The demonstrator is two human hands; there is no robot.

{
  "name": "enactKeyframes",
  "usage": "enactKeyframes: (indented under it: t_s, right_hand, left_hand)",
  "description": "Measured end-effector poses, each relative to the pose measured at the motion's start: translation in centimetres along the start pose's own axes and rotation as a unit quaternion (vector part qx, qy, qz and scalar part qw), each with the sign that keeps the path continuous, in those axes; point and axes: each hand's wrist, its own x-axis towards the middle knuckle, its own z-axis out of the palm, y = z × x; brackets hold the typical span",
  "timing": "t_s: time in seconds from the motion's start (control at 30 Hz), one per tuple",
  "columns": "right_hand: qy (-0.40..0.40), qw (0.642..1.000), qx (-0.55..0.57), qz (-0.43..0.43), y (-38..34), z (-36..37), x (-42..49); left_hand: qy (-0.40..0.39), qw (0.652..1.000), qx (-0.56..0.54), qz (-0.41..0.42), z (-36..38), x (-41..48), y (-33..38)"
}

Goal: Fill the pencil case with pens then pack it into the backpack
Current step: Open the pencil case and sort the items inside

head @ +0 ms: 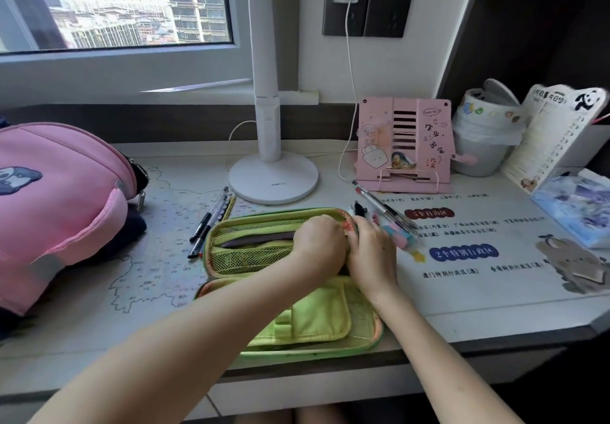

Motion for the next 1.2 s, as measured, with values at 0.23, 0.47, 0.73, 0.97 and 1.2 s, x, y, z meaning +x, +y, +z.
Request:
enactKeyframes:
  t_s: [0.23,0.47,0.73,0.97,1.2]
  right_hand:
    - [0.004,1.0,0.002,0.002,0.0,0.2,-0.1]
    - [0.001,1.0,-0.01,-0.009,-0.4,0.0,-0.1]
    - [-0.001,0.999,-0.043,-0.026,-0.3,0.0,-0.2]
    - [0.03,0.998,-0.044,-0.024,-0.4,0.5,-0.1]
    - [0.064,0.998,-0.012,-0.012,0.0,0.6,-0.3]
  left_hand:
    - [-0.004,0.986,-0.149,-0.071,-1.3,0.0,-1.3]
    - [-0.045,0.973,-0.191,-0.121,-1.8,1.0,-1.1]
    - [-0.078,0.995,-0.057,-0.034,-2.1,0.3,-0.6]
    - [-0.084,0.987,-0.131,-0.038,-3.5,-0.3,-4.4]
    - [-0.002,0.99,-0.088,-0.106,-2.5,-4.4,-11.9]
